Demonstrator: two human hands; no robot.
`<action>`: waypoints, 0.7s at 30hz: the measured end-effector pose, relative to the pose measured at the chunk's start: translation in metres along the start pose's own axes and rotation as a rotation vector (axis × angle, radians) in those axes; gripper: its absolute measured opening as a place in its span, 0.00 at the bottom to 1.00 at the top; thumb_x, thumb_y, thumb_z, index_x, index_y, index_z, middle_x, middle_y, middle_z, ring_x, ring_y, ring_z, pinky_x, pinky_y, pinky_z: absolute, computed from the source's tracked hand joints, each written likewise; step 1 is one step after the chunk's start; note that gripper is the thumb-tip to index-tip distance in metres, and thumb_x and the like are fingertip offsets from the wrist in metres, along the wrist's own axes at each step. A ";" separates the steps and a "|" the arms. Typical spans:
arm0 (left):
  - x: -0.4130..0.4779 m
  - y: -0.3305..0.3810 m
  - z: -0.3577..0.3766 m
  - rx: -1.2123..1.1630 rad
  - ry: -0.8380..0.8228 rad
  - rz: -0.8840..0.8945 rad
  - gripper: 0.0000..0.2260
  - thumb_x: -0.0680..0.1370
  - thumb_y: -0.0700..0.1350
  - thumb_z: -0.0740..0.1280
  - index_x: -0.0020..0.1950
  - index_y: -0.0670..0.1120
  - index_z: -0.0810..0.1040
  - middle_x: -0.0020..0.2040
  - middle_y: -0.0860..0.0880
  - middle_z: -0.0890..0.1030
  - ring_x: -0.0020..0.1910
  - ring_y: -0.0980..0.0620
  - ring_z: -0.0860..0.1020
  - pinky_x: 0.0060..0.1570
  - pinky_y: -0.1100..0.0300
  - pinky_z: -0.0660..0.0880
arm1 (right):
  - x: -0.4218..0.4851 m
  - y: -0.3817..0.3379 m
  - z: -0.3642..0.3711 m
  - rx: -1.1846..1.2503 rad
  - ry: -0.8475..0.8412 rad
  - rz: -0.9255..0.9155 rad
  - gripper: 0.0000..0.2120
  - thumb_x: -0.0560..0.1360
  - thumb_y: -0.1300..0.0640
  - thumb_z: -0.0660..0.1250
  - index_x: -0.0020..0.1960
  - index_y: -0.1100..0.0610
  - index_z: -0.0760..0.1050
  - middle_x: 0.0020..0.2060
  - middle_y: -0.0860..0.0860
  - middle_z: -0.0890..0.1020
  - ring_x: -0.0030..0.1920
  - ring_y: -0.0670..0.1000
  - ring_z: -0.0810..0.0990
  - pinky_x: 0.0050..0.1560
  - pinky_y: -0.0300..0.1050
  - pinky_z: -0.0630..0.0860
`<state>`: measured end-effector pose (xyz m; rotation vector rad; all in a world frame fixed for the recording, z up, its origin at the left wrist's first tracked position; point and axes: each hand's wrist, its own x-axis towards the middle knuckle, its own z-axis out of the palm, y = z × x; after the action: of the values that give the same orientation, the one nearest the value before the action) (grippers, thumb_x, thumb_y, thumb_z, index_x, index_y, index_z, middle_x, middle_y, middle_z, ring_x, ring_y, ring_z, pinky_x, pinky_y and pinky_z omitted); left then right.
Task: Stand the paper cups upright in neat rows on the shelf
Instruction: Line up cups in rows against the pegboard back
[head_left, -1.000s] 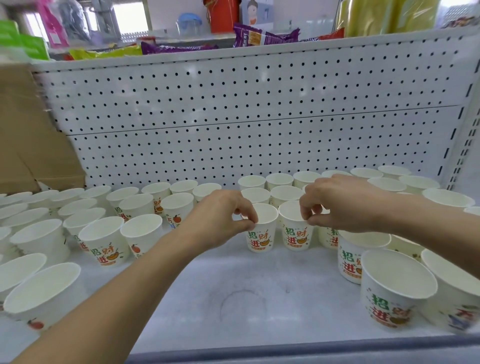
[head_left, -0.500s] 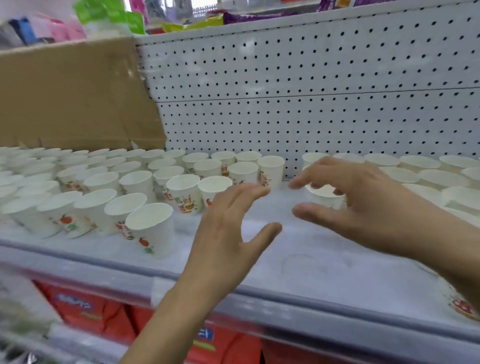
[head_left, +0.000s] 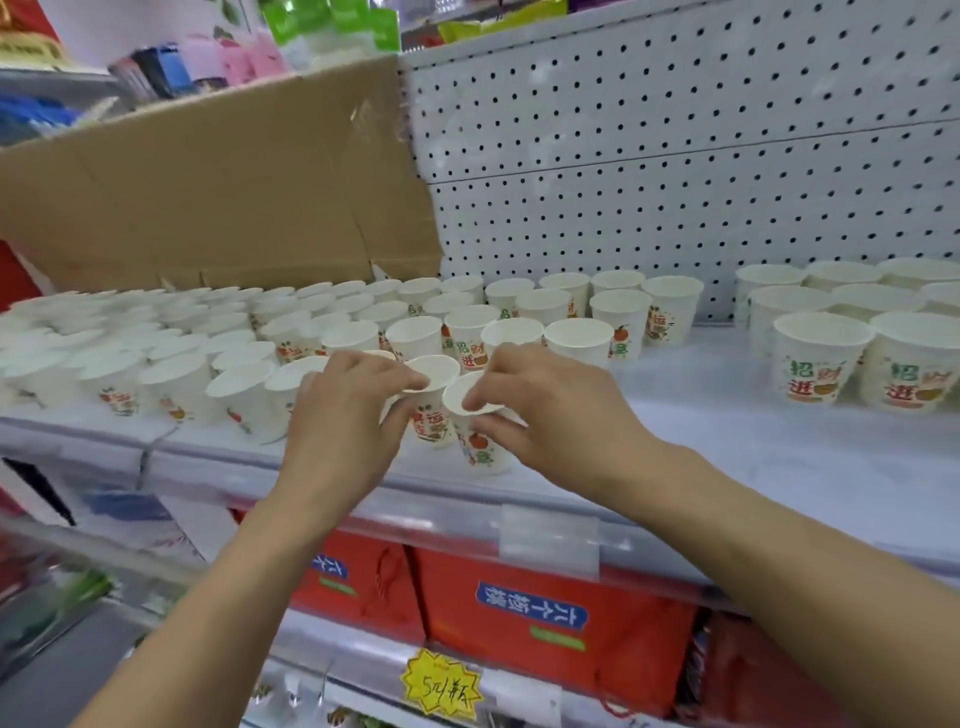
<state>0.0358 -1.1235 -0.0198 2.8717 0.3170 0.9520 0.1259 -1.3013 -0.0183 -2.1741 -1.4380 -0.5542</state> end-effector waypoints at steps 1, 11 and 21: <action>0.002 -0.003 -0.001 0.012 -0.015 0.019 0.07 0.75 0.46 0.70 0.52 0.50 0.84 0.51 0.52 0.83 0.55 0.45 0.74 0.52 0.46 0.69 | 0.002 -0.002 0.004 -0.049 -0.003 -0.013 0.10 0.78 0.49 0.63 0.53 0.50 0.80 0.48 0.47 0.77 0.52 0.50 0.73 0.39 0.47 0.71; 0.012 0.036 0.016 -0.162 -0.003 0.238 0.04 0.71 0.44 0.74 0.45 0.49 0.85 0.39 0.55 0.80 0.43 0.50 0.73 0.41 0.54 0.70 | -0.045 0.022 -0.046 -0.255 0.048 0.120 0.07 0.77 0.53 0.65 0.48 0.53 0.80 0.45 0.50 0.74 0.48 0.53 0.72 0.31 0.47 0.71; 0.041 0.203 0.067 -0.474 -0.181 0.461 0.05 0.74 0.51 0.72 0.49 0.55 0.85 0.42 0.58 0.77 0.46 0.57 0.70 0.46 0.58 0.69 | -0.160 0.115 -0.167 -0.467 -0.116 0.456 0.04 0.74 0.48 0.68 0.47 0.42 0.81 0.42 0.42 0.75 0.48 0.48 0.73 0.40 0.46 0.70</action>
<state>0.1416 -1.3140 -0.0171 2.5865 -0.5356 0.6863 0.1612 -1.5554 0.0069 -2.8287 -0.8656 -0.6470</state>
